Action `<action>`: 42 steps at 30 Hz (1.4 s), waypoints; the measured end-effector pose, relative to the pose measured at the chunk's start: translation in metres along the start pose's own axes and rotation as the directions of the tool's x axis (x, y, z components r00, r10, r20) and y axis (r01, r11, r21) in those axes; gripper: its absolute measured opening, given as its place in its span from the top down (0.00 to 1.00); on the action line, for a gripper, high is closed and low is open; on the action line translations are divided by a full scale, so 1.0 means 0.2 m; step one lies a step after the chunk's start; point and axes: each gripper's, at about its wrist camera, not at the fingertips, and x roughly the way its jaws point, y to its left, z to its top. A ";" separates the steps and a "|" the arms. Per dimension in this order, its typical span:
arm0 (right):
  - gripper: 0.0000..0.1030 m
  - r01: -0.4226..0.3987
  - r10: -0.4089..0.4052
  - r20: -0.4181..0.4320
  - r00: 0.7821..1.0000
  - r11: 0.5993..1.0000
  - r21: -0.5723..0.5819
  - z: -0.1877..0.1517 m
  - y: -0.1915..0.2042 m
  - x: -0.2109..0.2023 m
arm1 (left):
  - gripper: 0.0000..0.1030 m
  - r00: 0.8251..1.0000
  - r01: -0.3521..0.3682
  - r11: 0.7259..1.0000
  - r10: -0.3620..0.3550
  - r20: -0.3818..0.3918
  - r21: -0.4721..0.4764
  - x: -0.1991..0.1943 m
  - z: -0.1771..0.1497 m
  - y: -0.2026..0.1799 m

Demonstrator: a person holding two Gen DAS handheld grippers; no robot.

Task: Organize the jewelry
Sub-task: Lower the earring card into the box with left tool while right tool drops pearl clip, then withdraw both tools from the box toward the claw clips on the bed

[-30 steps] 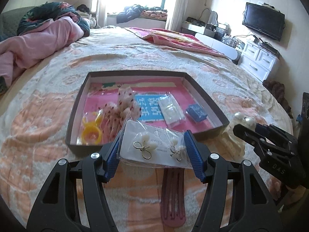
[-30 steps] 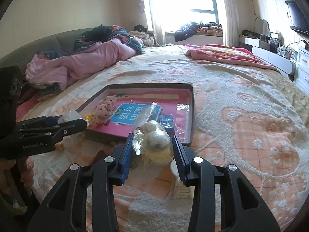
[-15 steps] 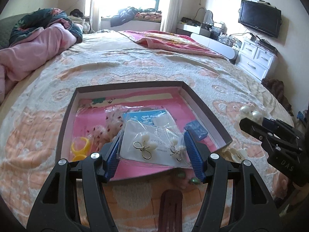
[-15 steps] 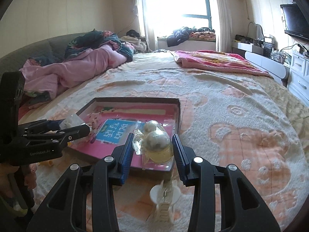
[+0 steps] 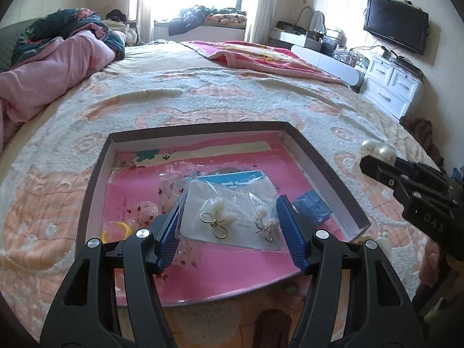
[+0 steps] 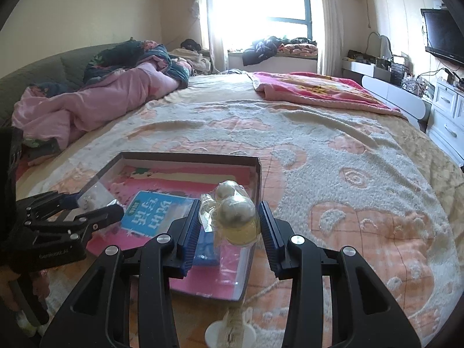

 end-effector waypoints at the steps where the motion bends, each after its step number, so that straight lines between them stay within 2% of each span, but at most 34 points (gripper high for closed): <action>1: 0.63 -0.002 0.002 -0.006 1.000 1.000 0.002 0.01 0.00 0.01 | 0.48 1.000 -0.002 1.000 0.002 -0.002 0.000 0.01 0.00 0.00; 11: 0.63 -0.032 0.031 -0.100 0.994 0.999 -0.008 0.09 0.04 0.23 | 0.48 0.999 -0.012 1.000 0.011 -0.041 -0.006 0.10 -0.03 0.05; 17: 0.63 -0.037 0.033 -0.185 0.982 0.999 -0.019 0.09 0.10 0.38 | 0.48 0.998 -0.019 1.000 0.018 -0.059 -0.015 0.13 -0.04 0.08; 26: 0.63 -0.030 0.029 -0.240 0.970 1.000 0.001 0.05 0.13 0.50 | 0.47 0.996 -0.027 0.999 0.026 -0.082 -0.018 0.17 -0.06 0.10; 31: 0.61 -0.016 0.022 -0.239 0.971 0.999 0.027 0.06 0.11 0.50 | 0.42 0.996 -0.027 1.000 0.026 -0.085 -0.014 0.16 -0.06 0.09; 34: 0.49 -0.014 0.021 -0.211 0.977 0.999 0.036 0.06 0.09 0.47 | 0.38 0.996 -0.025 1.000 0.024 -0.085 -0.016 0.16 -0.06 0.09; 37: 0.46 -0.014 0.021 -0.176 0.984 0.999 0.044 0.08 0.07 0.40 | 0.33 0.997 -0.024 1.000 0.022 -0.080 -0.020 0.14 -0.05 0.09; 42: 0.34 0.002 0.002 -0.090 0.996 0.999 0.043 0.10 0.04 0.24 | 0.23 0.998 -0.021 1.000 0.020 -0.054 -0.016 0.09 -0.03 0.07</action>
